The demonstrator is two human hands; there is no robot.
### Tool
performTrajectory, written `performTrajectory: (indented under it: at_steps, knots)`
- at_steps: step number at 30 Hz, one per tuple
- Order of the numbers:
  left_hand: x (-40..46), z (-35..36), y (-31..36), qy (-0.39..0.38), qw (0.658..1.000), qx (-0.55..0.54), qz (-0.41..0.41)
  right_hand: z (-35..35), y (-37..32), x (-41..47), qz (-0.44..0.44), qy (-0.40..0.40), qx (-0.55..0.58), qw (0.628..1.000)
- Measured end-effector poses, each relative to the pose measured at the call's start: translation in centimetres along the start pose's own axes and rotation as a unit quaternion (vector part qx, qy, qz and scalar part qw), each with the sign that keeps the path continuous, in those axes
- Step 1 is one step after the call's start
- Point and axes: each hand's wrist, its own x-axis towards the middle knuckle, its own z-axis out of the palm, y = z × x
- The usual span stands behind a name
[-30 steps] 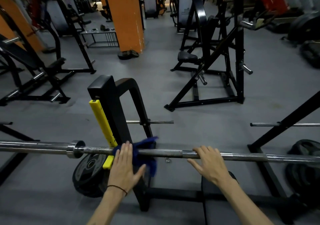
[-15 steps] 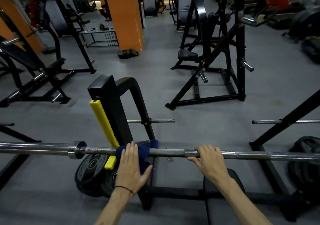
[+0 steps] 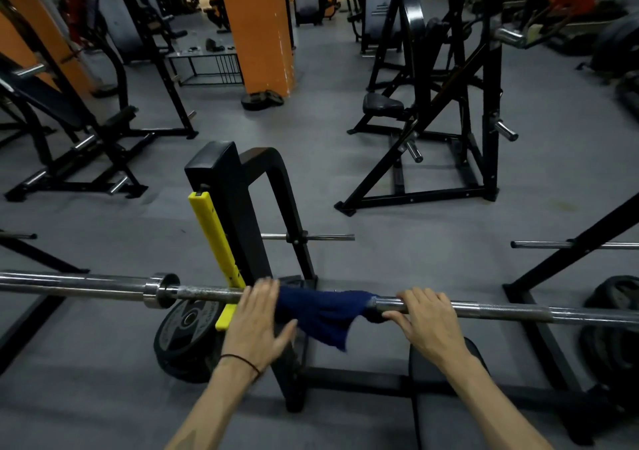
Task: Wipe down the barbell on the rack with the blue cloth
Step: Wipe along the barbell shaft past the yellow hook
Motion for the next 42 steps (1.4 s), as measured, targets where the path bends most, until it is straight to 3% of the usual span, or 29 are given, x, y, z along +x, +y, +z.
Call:
performTrajectory:
  at_steps: [4,8,12,15,18,22,25,27,31,34,38,42]
  knots:
    - [1.1,-0.1,3.5,0.007,0.996,-0.007,-0.090,-0.2,-0.4,0.0,0.008,-0.005,-0.005,1.000]
    - [2.2,0.1,13.3,0.009,0.999,-0.013,0.031,-0.4,-0.3,0.1,0.001,-0.003,-0.001,1.000]
    - [1.0,-0.5,7.7,0.002,0.998,-0.035,0.044,-0.5,0.1,0.0,0.000,-0.008,0.000,1.000]
    - [0.0,-0.6,1.1,0.002,0.999,0.000,-0.033,-0.3,-0.1,0.0,0.004,-0.004,0.004,1.000]
    - [1.0,-0.5,2.8,-0.036,0.995,0.005,-0.095,-0.3,-0.4,0.1,0.005,-0.003,-0.001,1.000]
    - [1.9,-0.4,11.4,-0.025,0.999,-0.010,0.016,-0.3,-0.3,0.0,0.000,-0.002,-0.002,1.000]
    - [1.4,-0.8,10.8,0.002,0.997,-0.023,0.072,-0.2,0.0,0.0,-0.004,0.000,0.001,1.000]
    - [0.7,-0.8,7.5,0.006,0.997,-0.028,0.065,-0.2,0.1,0.0,-0.002,0.005,0.003,1.000]
    - [-0.4,-0.3,0.7,0.000,0.999,-0.005,-0.034,-0.4,-0.4,0.1,0.006,0.001,0.003,1.000]
    - [0.7,-0.1,3.1,0.000,0.996,-0.023,-0.081,-0.4,-0.5,0.0,0.008,-0.002,-0.001,1.000]
    - [1.5,-0.1,9.4,0.006,0.998,-0.051,0.027,-0.4,-0.2,-0.1,0.005,-0.007,0.000,1.000]
    - [0.8,-0.7,6.1,0.039,0.994,-0.090,0.057,-0.2,0.0,-0.1,0.000,-0.001,0.007,1.000]
